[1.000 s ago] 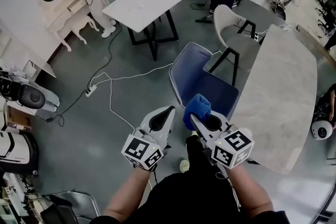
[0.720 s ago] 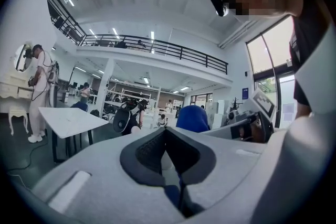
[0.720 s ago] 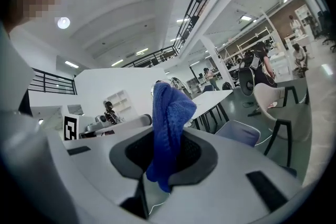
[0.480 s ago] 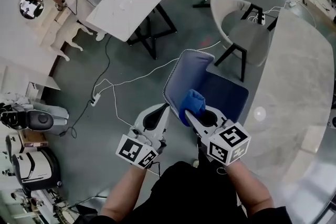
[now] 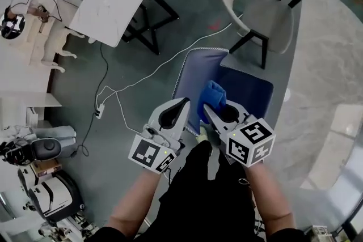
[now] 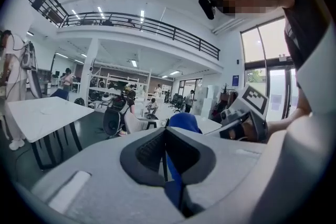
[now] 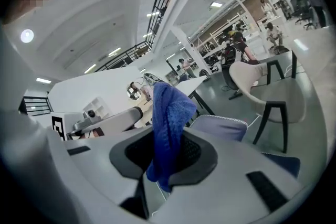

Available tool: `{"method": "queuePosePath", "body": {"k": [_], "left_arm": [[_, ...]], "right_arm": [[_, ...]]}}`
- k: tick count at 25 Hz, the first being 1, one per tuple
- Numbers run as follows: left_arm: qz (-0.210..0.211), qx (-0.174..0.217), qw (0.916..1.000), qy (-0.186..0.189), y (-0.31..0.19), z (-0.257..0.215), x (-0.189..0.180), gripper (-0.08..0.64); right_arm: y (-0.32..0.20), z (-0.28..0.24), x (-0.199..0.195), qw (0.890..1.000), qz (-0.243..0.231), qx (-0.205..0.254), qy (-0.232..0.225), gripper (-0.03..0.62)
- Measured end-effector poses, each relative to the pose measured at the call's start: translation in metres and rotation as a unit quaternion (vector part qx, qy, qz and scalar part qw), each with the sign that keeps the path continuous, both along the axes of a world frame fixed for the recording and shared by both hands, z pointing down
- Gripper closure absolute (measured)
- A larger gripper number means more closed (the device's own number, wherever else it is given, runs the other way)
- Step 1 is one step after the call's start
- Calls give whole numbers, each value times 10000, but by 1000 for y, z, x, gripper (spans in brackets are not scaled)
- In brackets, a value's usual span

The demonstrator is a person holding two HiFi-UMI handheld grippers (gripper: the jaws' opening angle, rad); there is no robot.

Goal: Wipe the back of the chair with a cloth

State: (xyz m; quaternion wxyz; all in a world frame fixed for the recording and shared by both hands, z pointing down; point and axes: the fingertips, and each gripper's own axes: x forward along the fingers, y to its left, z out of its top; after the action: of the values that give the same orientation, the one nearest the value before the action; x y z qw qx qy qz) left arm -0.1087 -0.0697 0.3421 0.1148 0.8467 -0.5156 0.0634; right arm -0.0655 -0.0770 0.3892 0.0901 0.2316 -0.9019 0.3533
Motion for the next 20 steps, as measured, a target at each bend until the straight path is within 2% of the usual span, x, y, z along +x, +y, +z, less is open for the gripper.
{"method": "queuePosePath", "body": {"k": [5,12,15,18,20], "left_arm": [[405,112,9991,49,-29,25,-6,552],[437,329,9984,143,-56,40,-20,552],[441,397,9982,-8,-66,47,-17,552],[397,382,9985,-43,-73,63,-10,552],[322,340,9989,17,-76,73,-6,552]], "right_arm": [[-36,54,-17,9985,418,-301,205,508],[-85,134,-41,9970,613,-453,139,508],[-94,154,-46,9984,389,-405,38,508],[-97,157,-62,9987,-51,-375,-348,509],[-99,157,-77,9954,-407,-410,-768,509]]}}
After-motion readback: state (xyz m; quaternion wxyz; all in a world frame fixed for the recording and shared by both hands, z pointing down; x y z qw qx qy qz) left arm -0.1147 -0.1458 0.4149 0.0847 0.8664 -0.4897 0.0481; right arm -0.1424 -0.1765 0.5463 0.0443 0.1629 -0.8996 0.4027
